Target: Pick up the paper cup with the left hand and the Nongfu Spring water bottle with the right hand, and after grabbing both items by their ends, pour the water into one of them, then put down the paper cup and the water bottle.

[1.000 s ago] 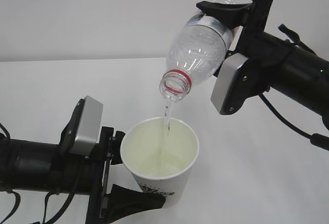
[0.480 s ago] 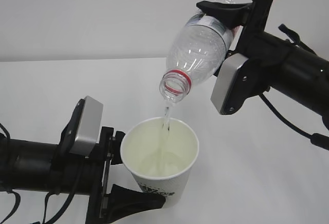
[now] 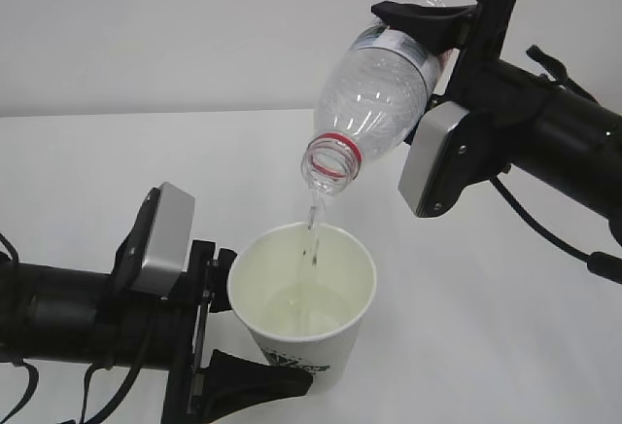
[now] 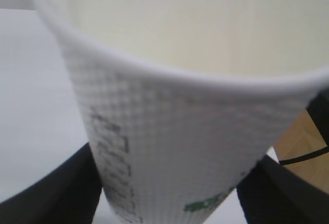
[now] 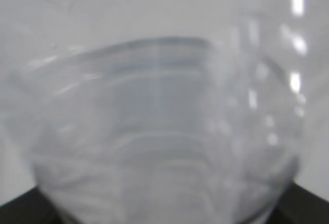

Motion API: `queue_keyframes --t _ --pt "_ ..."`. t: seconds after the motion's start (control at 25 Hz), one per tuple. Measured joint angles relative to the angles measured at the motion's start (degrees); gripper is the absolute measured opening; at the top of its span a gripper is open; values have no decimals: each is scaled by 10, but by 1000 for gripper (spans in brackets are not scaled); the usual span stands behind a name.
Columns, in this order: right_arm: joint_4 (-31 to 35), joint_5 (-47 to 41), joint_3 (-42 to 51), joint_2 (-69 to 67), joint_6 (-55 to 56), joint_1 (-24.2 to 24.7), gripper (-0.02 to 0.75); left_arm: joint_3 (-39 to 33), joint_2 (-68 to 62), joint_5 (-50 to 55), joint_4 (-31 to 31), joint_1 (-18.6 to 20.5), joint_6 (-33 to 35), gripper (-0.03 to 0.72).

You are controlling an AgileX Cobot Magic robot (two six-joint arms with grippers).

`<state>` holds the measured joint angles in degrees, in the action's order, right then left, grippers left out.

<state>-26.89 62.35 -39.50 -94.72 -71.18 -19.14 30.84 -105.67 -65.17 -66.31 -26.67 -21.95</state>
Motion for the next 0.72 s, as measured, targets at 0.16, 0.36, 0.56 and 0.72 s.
queue_keyframes --t 0.16,0.36,0.56,0.72 --pt "1 0 0 0 0 0 492 0 0 0 -3 0 0 555" --pt "2 0 0 0 -1 0 492 0 0 0 -6 0 0 554" --pt "10 2 0 0 -1 0 492 0 0 1 -13 0 0 554" --pt "9 2 0 0 -1 0 492 0 0 1 -14 0 0 554"
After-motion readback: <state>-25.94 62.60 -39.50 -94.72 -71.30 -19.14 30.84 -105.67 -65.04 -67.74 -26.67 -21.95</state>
